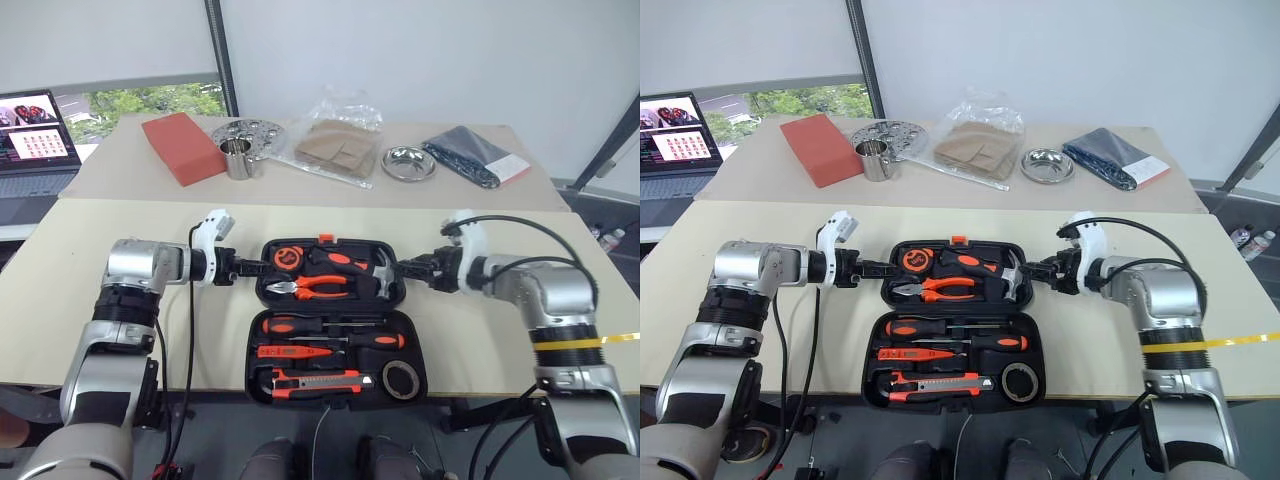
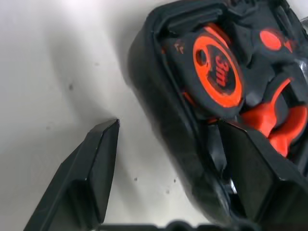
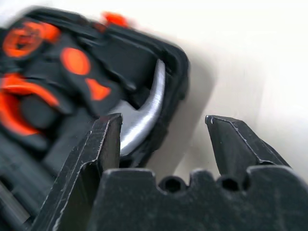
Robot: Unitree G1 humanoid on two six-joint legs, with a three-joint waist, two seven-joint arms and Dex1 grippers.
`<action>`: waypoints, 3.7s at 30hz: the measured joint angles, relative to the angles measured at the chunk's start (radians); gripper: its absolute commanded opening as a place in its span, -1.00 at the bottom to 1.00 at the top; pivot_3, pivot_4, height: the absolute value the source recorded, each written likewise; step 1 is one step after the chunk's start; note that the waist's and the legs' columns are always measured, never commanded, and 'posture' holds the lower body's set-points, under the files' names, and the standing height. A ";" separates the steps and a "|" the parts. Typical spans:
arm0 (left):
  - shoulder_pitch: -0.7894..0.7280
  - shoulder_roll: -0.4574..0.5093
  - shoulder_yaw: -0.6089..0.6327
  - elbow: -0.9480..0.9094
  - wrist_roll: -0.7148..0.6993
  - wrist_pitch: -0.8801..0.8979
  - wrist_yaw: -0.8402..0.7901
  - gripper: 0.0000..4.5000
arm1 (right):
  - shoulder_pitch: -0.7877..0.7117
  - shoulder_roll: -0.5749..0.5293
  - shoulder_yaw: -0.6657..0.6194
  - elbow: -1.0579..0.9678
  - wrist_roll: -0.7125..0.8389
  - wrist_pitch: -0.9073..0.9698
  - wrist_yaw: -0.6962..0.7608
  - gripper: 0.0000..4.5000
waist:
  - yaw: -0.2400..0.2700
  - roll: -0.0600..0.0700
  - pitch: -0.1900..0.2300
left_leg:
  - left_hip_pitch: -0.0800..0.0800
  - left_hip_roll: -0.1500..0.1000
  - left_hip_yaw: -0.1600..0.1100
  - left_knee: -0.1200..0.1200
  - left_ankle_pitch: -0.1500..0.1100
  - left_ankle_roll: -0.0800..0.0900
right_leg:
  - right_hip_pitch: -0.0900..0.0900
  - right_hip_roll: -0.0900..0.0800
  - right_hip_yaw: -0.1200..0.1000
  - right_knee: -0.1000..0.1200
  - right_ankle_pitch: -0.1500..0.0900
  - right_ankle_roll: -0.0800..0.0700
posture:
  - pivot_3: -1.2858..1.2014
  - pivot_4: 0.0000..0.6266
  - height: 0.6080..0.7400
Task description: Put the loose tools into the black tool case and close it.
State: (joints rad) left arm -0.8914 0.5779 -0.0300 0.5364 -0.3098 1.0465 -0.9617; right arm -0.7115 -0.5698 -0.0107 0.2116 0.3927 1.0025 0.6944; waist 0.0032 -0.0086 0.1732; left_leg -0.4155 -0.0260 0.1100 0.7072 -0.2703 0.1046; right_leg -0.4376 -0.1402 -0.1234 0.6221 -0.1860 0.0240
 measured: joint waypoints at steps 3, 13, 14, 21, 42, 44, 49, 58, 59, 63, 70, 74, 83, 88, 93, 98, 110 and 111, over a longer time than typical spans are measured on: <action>0.007 0.000 -0.008 -0.021 -0.005 0.005 -0.001 -0.47 | -0.005 0.000 0.025 -0.007 -0.011 0.001 -0.001 -0.38 | -0.006 0.000 0.000 | 0.005 0.001 0.000 0.000 0.000 -0.001 | 0.007 0.001 0.001 -0.007 0.000 0.001 | 0.03 -0.52 0.91; 0.061 -0.017 0.053 -0.081 -0.020 0.002 0.054 -1.00 | 0.022 0.033 0.014 -0.051 -0.016 -0.006 -0.041 -0.98 | -0.012 0.001 -0.002 | 0.019 0.000 0.000 -0.004 -0.006 -0.014 | 0.015 -0.005 0.003 -0.007 0.001 -0.001 | 0.03 -0.52 0.91; 0.061 -0.045 0.080 -0.079 -0.025 -0.024 0.081 -1.00 | 0.022 0.047 0.000 -0.045 -0.021 -0.029 -0.056 -0.98 | -0.011 0.001 -0.002 | 0.018 0.000 0.000 -0.004 -0.005 -0.015 | 0.015 -0.005 0.003 -0.007 0.001 -0.001 | 0.03 -0.52 0.91; -0.019 -0.176 0.184 0.004 0.008 -0.448 0.229 -1.00 | -0.050 0.120 -0.105 0.011 -0.096 -0.305 -0.190 -0.98 | -0.004 0.001 0.000 | -0.001 -0.003 0.001 -0.005 0.008 -0.014 | -0.003 -0.004 0.002 -0.008 0.009 -0.004 | 0.03 -0.52 0.91; 0.668 -0.024 0.217 -0.591 -0.020 -0.739 0.220 0.14 | 0.732 -0.024 -0.147 -0.439 -0.362 -1.086 -0.237 -0.08 | -0.017 0.002 0.000 | 0.016 0.002 0.001 -0.023 0.008 -0.016 | 0.013 0.001 0.006 -0.023 0.001 0.003 | 0.03 -0.52 0.91; 0.709 0.062 0.269 -0.656 -0.126 -0.595 0.168 0.25 | 0.792 -0.083 -0.212 -0.530 -0.262 -1.007 -0.169 -0.08 | -0.016 0.002 0.000 | 0.018 0.005 0.001 -0.022 0.008 -0.017 | 0.015 0.001 0.006 -0.022 0.002 0.004 | 0.03 -0.52 0.91; 0.700 0.242 0.330 -0.622 -0.233 -0.435 0.026 0.13 | 1.005 -0.229 -0.287 -0.685 -0.035 -0.852 0.082 -0.20 | 0.011 0.004 -0.002 | 0.025 0.005 -0.002 -0.021 0.004 -0.010 | 0.016 -0.004 0.005 -0.021 0.000 0.001 | 0.03 -0.52 0.91; 0.109 0.040 -0.001 0.073 0.102 -0.882 -0.052 -0.96 | 0.902 -0.286 -0.045 -0.705 -0.077 -0.815 0.244 -1.00 | 0.042 -0.003 -0.003 | 0.008 0.000 0.001 -0.008 0.006 -0.009 | 0.009 -0.003 0.003 -0.015 0.007 -0.005 | 0.03 -0.52 0.91; 0.056 0.000 -0.028 0.146 0.132 -0.928 -0.053 -0.96 | 0.863 -0.284 -0.014 -0.697 -0.088 -0.814 0.251 -1.00 | 0.041 -0.005 -0.003 | 0.007 0.000 0.001 -0.006 0.006 -0.008 | 0.009 -0.003 0.003 -0.015 0.007 -0.004 | 0.03 -0.52 0.91; -0.130 -0.127 -0.104 0.436 0.242 -1.126 -0.034 -0.96 | 0.751 -0.282 0.078 -0.683 -0.115 -0.800 0.287 -1.00 | 0.037 -0.009 -0.002 | 0.000 0.000 0.001 -0.005 0.009 0.001 | 0.004 -0.003 0.001 -0.017 0.007 -0.003 | 0.03 -0.52 0.91; -0.239 -0.200 -0.162 0.649 0.369 -1.330 -0.085 -0.96 | 0.640 -0.280 0.141 -0.595 -0.147 -0.765 0.315 -1.00 | 0.037 -0.010 -0.002 | -0.001 0.000 0.002 -0.003 0.008 0.003 | 0.002 -0.004 0.000 -0.014 0.006 -0.001 | 0.03 -0.52 0.91; -0.223 -0.159 -0.176 0.640 0.359 -1.309 -0.378 -0.96 | 0.598 -0.266 0.138 -0.471 -0.233 -0.768 0.247 -1.00 | 0.034 -0.011 -0.003 | -0.001 0.001 0.002 0.000 0.004 0.001 | 0.001 -0.007 0.000 -0.013 0.006 0.000 | 0.03 -0.52 0.91; -0.086 -0.132 -0.097 0.327 0.181 -0.900 -0.609 -0.96 | 0.723 -0.288 -0.088 -0.532 -0.100 -0.660 0.239 -1.00 | 0.033 -0.010 -0.002 | -0.010 0.001 -0.003 0.009 0.005 0.008 | -0.001 -0.005 -0.001 -0.011 0.007 0.000 | 0.03 -0.52 0.91; -0.083 -0.143 -0.052 -0.014 0.031 -0.522 -0.572 -0.96 | 0.802 -0.309 -0.254 -0.648 0.092 -0.509 0.271 -1.00 | 0.032 -0.010 -0.003 | -0.008 0.001 -0.003 0.009 0.005 0.008 | 0.001 -0.005 0.000 -0.011 0.007 0.001 | 0.03 -0.52 0.91; 0.009 -0.249 -0.173 -0.193 0.036 -0.480 -0.490 -0.96 | 0.760 -0.299 -0.277 -0.696 0.196 -0.424 0.243 -1.00 | 0.034 -0.009 -0.003 | -0.005 0.001 -0.003 0.009 0.005 0.008 | 0.004 -0.006 0.001 -0.011 0.007 0.001 | 0.03 -0.52 0.91; 0.034 -0.285 -0.279 -0.174 0.150 -0.650 -0.390 -0.96 | 0.699 -0.288 -0.253 -0.691 0.214 -0.385 0.206 -1.00 | 0.036 -0.005 -0.006 | -0.003 0.001 -0.002 0.008 0.004 0.008 | 0.005 -0.007 0.002 -0.012 0.007 0.000 | 0.03 -0.52 0.91; 0.034 -0.279 -0.315 -0.138 0.194 -0.786 -0.361 -0.96 | 0.818 -0.300 -0.116 -0.665 0.080 -0.412 0.203 -1.00 | 0.036 -0.002 -0.010 | 0.007 0.003 -0.002 0.008 -0.003 0.004 | 0.014 -0.009 0.002 -0.013 0.004 0.005 | 0.03 -0.52 0.91; 0.034 -0.277 -0.314 -0.137 0.194 -0.785 -0.361 -0.96 | 0.826 -0.300 -0.118 -0.666 0.080 -0.412 0.201 -1.00 | 0.034 -0.002 -0.010 | 0.007 0.003 -0.002 0.008 -0.003 0.004 | 0.014 -0.009 0.002 -0.013 0.004 0.005 | 0.03 -0.52 0.91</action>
State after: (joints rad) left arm -0.8570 0.3008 -0.3440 0.3991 -0.1158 0.2611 -1.3227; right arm 0.1144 -0.8693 -0.1287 -0.4539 0.4723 0.5903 0.8955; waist 0.0377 -0.0104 0.1635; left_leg -0.4086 -0.0233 0.1081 0.7149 -0.2735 0.1088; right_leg -0.4234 -0.1491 -0.1212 0.6092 -0.1816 0.0289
